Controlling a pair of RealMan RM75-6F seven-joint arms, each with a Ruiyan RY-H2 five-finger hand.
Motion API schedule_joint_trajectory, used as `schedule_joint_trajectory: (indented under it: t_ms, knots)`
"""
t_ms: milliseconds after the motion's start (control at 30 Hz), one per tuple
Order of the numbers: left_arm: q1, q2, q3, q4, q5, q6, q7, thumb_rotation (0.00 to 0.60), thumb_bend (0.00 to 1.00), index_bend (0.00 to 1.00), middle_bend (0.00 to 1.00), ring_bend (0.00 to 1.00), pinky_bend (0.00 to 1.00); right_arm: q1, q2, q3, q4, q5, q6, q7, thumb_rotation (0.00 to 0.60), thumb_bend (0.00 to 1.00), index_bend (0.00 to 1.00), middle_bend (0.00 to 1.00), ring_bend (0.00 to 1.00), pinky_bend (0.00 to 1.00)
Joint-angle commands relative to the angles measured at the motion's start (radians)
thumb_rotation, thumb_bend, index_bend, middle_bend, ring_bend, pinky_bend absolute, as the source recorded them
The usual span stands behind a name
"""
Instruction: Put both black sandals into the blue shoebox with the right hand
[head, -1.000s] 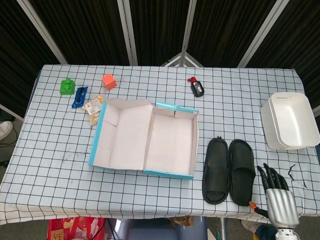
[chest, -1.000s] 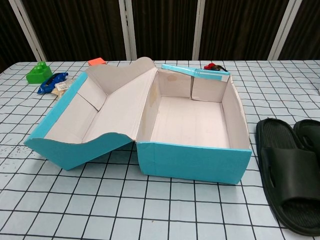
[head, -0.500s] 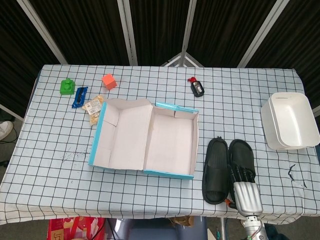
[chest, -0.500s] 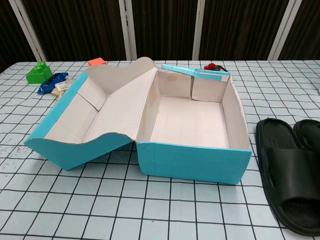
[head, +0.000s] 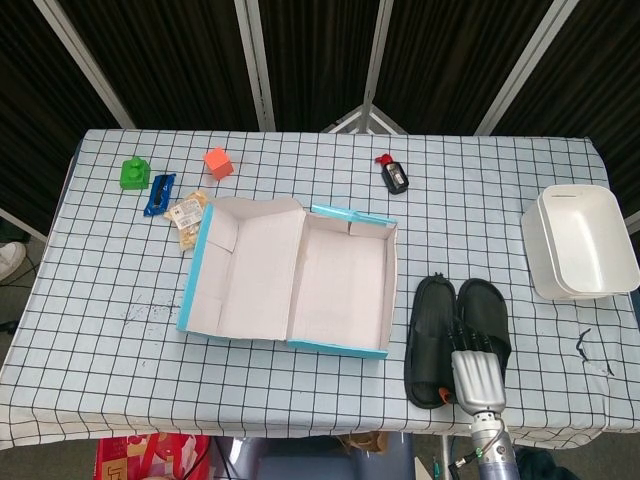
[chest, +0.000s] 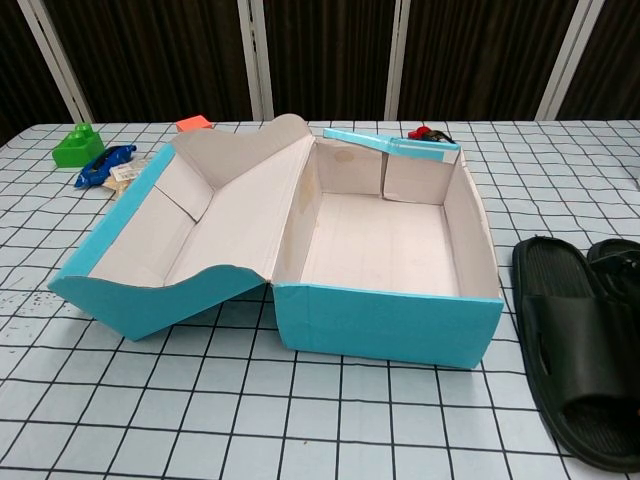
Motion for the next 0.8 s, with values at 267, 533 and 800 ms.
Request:
schedule_joint_trajectory:
  t_ms: [267, 533, 800]
  knots:
    - [-0.003, -0.002, 0.0, -0.001, -0.002, -0.002, 0.006, 0.6, 0.37, 0.0, 0.0, 0.0, 0.03, 0.029, -0.032, -0.001, 0.022, 0.028, 0.013, -0.009, 0.6, 0.14, 0.08, 0.03, 0.08, 0.14]
    - [-0.004, 0.0, -0.001, 0.0, -0.006, -0.004, 0.001, 0.6, 0.37, 0.0, 0.0, 0.0, 0.03, 0.044, -0.045, -0.007, 0.027, 0.03, 0.031, -0.016, 0.6, 0.14, 0.21, 0.04, 0.08, 0.14]
    - [-0.003, 0.001, 0.0, 0.0, -0.004, -0.003, -0.002, 0.6, 0.37, 0.0, 0.0, 0.0, 0.03, 0.053, -0.05, -0.022, 0.042, 0.022, 0.045, -0.005, 0.6, 0.14, 0.33, 0.04, 0.08, 0.14]
